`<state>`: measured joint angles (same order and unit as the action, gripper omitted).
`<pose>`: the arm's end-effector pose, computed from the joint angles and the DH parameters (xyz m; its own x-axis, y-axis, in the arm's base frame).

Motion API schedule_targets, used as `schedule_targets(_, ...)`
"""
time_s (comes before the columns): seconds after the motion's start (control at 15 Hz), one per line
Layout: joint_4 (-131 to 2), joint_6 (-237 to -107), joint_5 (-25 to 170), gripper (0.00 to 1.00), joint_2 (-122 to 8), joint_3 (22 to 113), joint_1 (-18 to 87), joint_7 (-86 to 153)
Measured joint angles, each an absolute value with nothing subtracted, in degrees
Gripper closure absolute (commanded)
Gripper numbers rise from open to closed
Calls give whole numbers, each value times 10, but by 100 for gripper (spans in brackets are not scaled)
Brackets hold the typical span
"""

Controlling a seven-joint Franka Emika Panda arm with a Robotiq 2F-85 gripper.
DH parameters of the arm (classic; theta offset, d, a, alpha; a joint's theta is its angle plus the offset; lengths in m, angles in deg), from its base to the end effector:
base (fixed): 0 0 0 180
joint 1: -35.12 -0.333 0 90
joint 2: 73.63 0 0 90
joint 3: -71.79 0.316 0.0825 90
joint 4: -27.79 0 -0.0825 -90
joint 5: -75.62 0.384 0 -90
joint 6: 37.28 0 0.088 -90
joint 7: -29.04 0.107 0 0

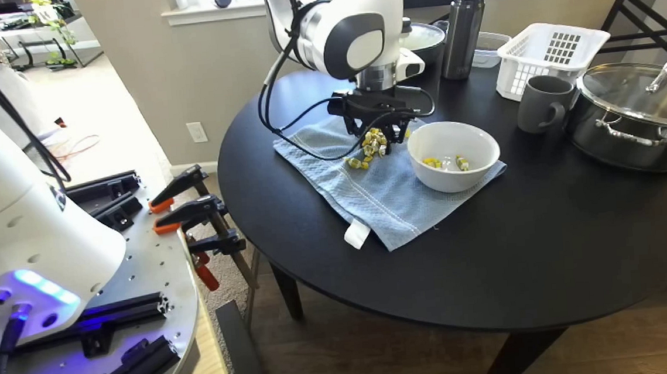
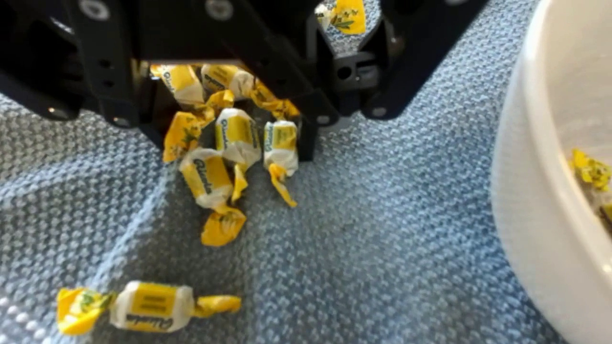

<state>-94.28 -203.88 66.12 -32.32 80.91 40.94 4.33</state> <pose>0.5534 0.0474 0.0754 0.8188 0.5668 0.0913 0.5705 -0.8211 -0.0188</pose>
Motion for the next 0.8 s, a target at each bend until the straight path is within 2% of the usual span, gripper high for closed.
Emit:
schedule_targets(0.33,-941,-2039,660,100,-327,807,409,43)
schedule_targets(0.4,-940,-2039,659,96,-327,806,409,43)
schedule_targets(0.6,-940,-2039,658,95,-328,804,408,43)
schedule_targets(0.67,-940,-2039,658,55,-328,804,407,44)
schedule_targets(0.8,-940,-2039,657,50,-328,801,404,44)
